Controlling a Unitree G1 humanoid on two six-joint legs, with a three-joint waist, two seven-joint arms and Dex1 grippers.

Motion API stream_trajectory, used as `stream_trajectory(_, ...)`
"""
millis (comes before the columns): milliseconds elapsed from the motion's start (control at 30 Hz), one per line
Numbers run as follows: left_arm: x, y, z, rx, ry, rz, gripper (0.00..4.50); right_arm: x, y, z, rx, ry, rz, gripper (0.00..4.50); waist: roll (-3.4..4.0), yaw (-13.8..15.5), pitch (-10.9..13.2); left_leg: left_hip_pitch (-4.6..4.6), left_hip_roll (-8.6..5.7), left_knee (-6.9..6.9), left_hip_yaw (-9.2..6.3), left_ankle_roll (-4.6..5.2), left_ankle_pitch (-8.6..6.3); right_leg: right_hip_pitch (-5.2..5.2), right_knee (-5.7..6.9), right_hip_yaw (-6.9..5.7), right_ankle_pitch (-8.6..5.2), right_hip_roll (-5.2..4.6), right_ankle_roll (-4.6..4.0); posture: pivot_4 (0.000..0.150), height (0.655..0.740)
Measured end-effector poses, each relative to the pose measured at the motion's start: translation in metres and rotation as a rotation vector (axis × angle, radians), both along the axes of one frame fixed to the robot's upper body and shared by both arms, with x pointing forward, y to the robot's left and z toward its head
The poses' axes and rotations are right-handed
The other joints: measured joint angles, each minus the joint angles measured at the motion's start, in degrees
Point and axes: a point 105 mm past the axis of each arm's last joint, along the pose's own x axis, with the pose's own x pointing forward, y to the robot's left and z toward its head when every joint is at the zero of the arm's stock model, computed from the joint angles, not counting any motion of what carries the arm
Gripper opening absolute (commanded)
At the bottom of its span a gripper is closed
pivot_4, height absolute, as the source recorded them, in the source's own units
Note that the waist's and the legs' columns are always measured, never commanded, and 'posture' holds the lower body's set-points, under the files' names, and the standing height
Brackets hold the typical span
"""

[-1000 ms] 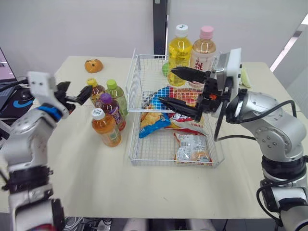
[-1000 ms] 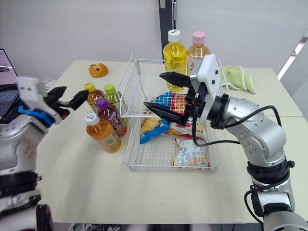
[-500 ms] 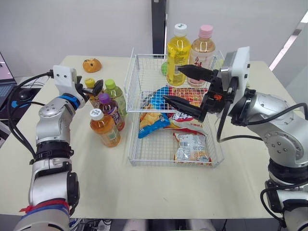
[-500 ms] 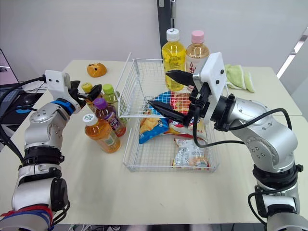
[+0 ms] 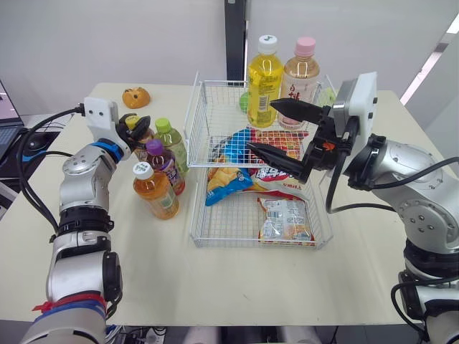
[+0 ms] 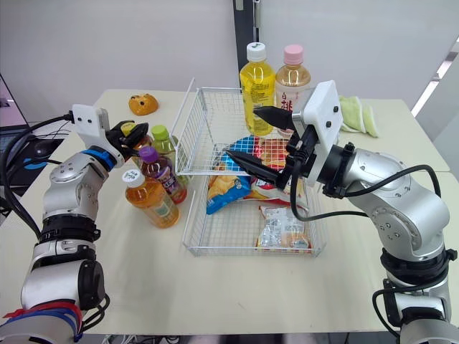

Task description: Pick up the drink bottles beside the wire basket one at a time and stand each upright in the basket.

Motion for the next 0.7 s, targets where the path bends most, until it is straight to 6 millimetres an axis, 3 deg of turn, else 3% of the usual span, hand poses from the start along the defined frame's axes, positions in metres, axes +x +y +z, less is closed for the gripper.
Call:
stream_trajectory(167,-0.004,0.004,0.003,-0.023,0.004,-0.019,1.40,0.000,0.000,0.000,-0.002,-0.001,0.006,4.50,0.00,-0.14,0.00,-0.16,0.00,0.00,0.00,0.00,0.00,-0.16,0.03,0.01,0.00,0.00,0.00,0.150,0.7400)
stream_trajectory(300,-0.017,0.018,0.023,-0.012,0.041,-0.115,1.40,0.000,0.000,-0.001,-0.004,0.004,0.011,4.50,-0.07,-0.49,0.04,-0.72,0.03,0.06,-0.04,-0.14,0.09,-0.70,0.09,-0.03,0.01,0.05,0.00,0.150,0.7400)
stream_trajectory(500,-0.051,0.031,0.126,0.075,-0.062,-0.300,1.40,0.000,-0.001,-0.001,0.000,0.002,0.013,4.50,-0.19,-0.42,0.10,-0.83,-0.02,0.06,-0.02,-0.12,0.08,-0.75,-0.01,-0.03,0.00,0.04,0.00,0.150,0.7400)
stream_trajectory(600,-0.066,0.015,0.167,0.099,-0.099,-0.449,1.40,0.000,-0.001,0.000,0.011,-0.006,0.015,4.50,-0.18,0.14,0.11,-0.80,-0.03,0.08,-0.04,-0.11,0.07,-0.64,-0.05,-0.07,0.00,0.04,0.01,0.150,0.7400)
stream_trajectory(700,-0.069,-0.005,0.188,0.109,-0.097,-0.560,1.40,-0.001,0.000,0.000,0.020,-0.012,0.021,4.50,-0.20,0.39,0.12,-0.75,-0.03,0.14,-0.08,-0.03,0.10,-0.51,-0.08,-0.13,-0.01,0.05,0.02,0.150,0.7400)
